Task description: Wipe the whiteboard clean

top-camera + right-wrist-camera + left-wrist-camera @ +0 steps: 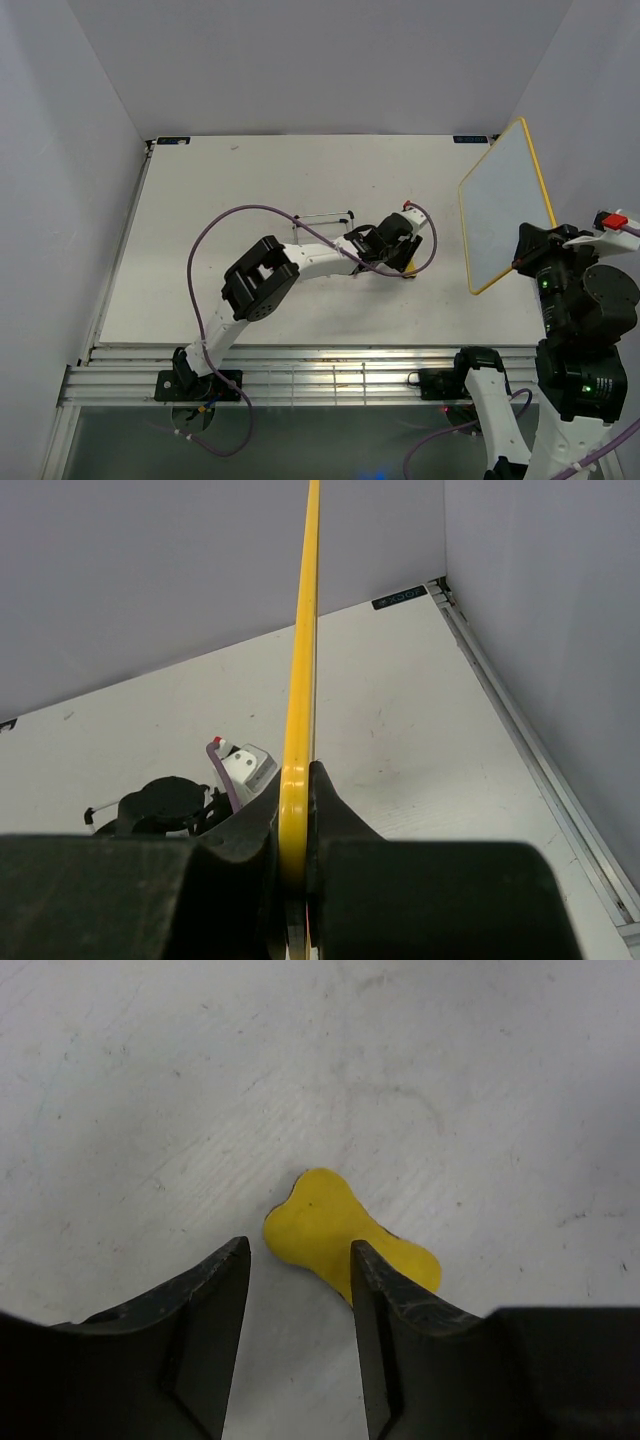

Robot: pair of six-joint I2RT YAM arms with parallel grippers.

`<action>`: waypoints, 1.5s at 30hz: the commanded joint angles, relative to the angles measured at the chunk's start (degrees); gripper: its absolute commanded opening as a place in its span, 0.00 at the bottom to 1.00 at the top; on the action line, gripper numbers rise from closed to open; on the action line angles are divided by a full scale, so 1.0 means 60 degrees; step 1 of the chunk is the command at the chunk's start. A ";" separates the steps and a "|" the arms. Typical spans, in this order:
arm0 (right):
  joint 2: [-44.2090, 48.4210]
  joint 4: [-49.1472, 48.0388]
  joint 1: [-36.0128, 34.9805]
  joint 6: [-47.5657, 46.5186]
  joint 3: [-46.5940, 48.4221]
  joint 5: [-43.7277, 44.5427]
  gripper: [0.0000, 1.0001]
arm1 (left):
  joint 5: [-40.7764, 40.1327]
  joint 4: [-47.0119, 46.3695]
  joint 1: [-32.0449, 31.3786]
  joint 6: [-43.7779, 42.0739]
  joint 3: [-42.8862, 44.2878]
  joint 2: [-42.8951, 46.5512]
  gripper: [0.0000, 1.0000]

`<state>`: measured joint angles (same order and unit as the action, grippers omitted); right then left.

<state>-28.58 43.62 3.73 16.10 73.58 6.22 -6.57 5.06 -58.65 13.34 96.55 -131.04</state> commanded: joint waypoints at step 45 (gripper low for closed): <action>-0.0994 -0.0883 -0.0035 -0.1555 -0.0354 -0.0714 0.08 | -0.5131 0.3917 -0.1284 0.4177 0.3683 -0.1553 0.80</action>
<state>-35.42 46.24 3.70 7.16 70.43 2.76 -36.84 28.21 -66.13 37.15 117.25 -141.64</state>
